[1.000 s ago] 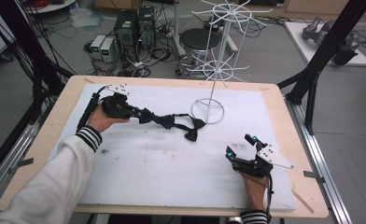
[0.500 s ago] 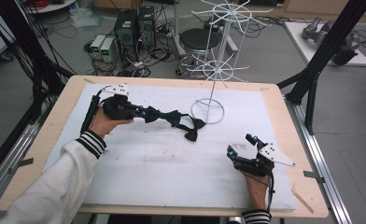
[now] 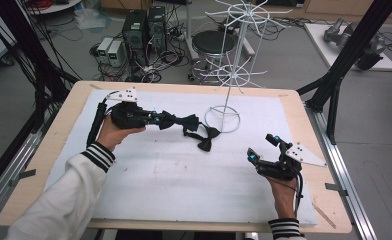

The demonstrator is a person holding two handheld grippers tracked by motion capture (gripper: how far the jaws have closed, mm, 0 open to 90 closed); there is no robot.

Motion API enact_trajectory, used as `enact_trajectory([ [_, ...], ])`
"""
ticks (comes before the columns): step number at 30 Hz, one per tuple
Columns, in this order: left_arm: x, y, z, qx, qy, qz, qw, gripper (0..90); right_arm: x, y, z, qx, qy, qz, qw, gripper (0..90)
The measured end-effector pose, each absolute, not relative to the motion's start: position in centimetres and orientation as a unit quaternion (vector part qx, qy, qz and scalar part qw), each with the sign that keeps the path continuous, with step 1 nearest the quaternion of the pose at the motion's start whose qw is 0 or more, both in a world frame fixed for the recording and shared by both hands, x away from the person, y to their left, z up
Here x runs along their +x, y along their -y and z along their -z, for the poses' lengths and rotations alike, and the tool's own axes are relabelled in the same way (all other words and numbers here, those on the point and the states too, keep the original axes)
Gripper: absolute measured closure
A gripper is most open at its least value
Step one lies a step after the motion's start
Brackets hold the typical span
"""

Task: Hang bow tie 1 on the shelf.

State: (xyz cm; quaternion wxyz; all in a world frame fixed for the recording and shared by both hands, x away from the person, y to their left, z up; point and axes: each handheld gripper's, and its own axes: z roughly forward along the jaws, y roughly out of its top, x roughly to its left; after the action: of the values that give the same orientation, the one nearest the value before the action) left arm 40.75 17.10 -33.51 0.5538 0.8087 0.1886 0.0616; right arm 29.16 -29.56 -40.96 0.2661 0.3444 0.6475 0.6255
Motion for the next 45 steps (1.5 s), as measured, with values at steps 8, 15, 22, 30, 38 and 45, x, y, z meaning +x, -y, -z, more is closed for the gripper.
enact_trajectory([
  [8, 40.0, -16.8, 32.9, 0.798, -0.177, -0.059, 0.574, 87.3, 30.2, 29.4, 38.8, 0.318, -0.667, -0.633, 0.232, 10.8],
  [15, 38.9, -16.1, 33.2, 0.792, -0.168, -0.062, 0.583, 87.3, 31.3, 28.9, 36.7, 0.285, -0.704, -0.623, 0.187, 10.8],
  [22, 37.9, -15.3, 33.3, 0.786, -0.159, -0.064, 0.594, 87.4, 32.0, 28.5, 34.7, 0.260, -0.721, -0.621, 0.165, 10.8],
  [30, 37.0, -14.7, 32.9, 0.773, -0.151, -0.062, 0.613, 87.3, 33.1, 27.2, 32.7, 0.238, -0.735, -0.626, 0.104, 10.9],
  [38, 36.2, -14.0, 32.8, 0.769, -0.142, -0.063, 0.620, 87.3, 34.0, 24.5, 31.7, 0.215, -0.761, -0.609, 0.055, 11.1],
  [45, 36.3, -13.1, 32.9, 0.770, -0.136, -0.059, 0.621, 87.3, 34.8, 22.7, 31.9, 0.187, -0.781, -0.595, 0.025, 19.8],
])
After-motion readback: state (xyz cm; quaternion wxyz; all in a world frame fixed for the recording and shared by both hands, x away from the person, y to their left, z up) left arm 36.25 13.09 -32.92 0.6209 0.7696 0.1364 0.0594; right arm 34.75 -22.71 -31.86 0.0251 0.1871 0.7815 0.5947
